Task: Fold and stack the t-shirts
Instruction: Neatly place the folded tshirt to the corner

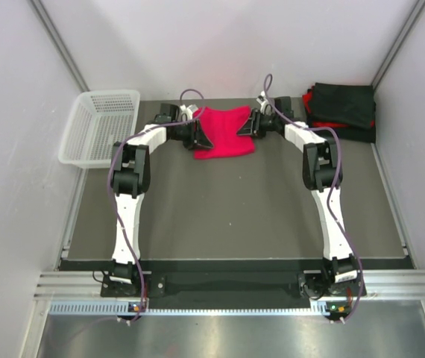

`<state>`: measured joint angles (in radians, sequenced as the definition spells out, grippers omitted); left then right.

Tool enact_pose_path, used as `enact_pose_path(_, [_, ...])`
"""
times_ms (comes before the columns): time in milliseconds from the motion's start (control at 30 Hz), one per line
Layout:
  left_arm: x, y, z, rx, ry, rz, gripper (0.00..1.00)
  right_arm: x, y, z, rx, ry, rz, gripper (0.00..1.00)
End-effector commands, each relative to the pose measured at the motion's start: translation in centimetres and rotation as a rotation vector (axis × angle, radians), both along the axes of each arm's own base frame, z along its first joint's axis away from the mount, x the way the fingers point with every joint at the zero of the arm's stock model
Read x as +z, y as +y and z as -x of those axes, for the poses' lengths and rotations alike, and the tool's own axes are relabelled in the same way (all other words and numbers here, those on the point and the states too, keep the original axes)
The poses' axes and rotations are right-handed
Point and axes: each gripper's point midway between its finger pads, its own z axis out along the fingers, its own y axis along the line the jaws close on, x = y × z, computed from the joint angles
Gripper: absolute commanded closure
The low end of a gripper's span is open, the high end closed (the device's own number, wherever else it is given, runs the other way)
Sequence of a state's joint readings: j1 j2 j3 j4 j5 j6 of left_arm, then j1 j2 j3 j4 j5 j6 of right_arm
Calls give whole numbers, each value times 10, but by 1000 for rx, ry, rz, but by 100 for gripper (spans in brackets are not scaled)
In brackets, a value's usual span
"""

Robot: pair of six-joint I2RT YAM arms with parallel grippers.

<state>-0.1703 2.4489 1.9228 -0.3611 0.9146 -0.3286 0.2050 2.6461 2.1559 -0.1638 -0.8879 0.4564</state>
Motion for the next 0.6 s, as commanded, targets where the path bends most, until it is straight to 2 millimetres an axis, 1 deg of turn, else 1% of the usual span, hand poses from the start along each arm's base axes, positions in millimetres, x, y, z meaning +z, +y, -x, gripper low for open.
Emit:
enact_pose_path(0, [1, -3, -5, -16, -49, -24, 57, -34, 15, 8, 13, 29, 65, 61])
enact_pose_path(67, [8, -2, -5, -17, -63, -26, 58, -31, 15, 6, 13, 18, 68, 72])
enact_pose_path(100, [11, -2, -5, -18, -66, -24, 58, -28, 15, 6, 20, 3, 73, 81])
enact_pose_path(133, [15, -2, -6, -18, -76, -24, 57, -24, 13, 5, 19, -1, 82, 93])
enact_pose_path(167, [24, -1, -7, -19, -97, -21, 58, -21, 9, 4, 13, -8, 90, 96])
enact_pose_path(233, [32, 0, -8, -18, -110, -19, 57, -14, 6, 2, 14, -25, 94, 100])
enact_pose_path(267, [41, 2, -9, -16, -126, -15, 58, -11, 2, 1, 11, -30, 97, 100])
enact_pose_path(333, [48, 7, -8, -12, -132, -18, 58, -6, -5, 0, 12, -49, 112, 100])
enact_pose_path(367, [59, 14, -10, -4, -158, -18, 58, 6, -12, -5, 4, -76, 116, 100])
enact_pose_path(400, [62, 16, -11, -3, -170, -21, 58, 14, -16, -8, 5, -114, 133, 100])
enact_pose_path(433, [65, 21, -10, -1, -174, -28, 58, 18, -21, -8, 6, -117, 147, 100])
enact_pose_path(467, [70, 29, -13, 7, -199, -37, 58, 35, -30, -13, -5, -156, 155, 100])
enact_pose_path(500, [73, 33, -14, 11, -205, -38, 58, 41, -38, -16, -10, -189, 178, 100])
enact_pose_path(533, [75, 37, -16, 13, -214, -37, 58, 59, -43, -16, -15, -214, 187, 100])
enact_pose_path(567, [75, 47, -19, 22, -222, -42, 58, 65, -55, -18, -30, -223, 199, 100])
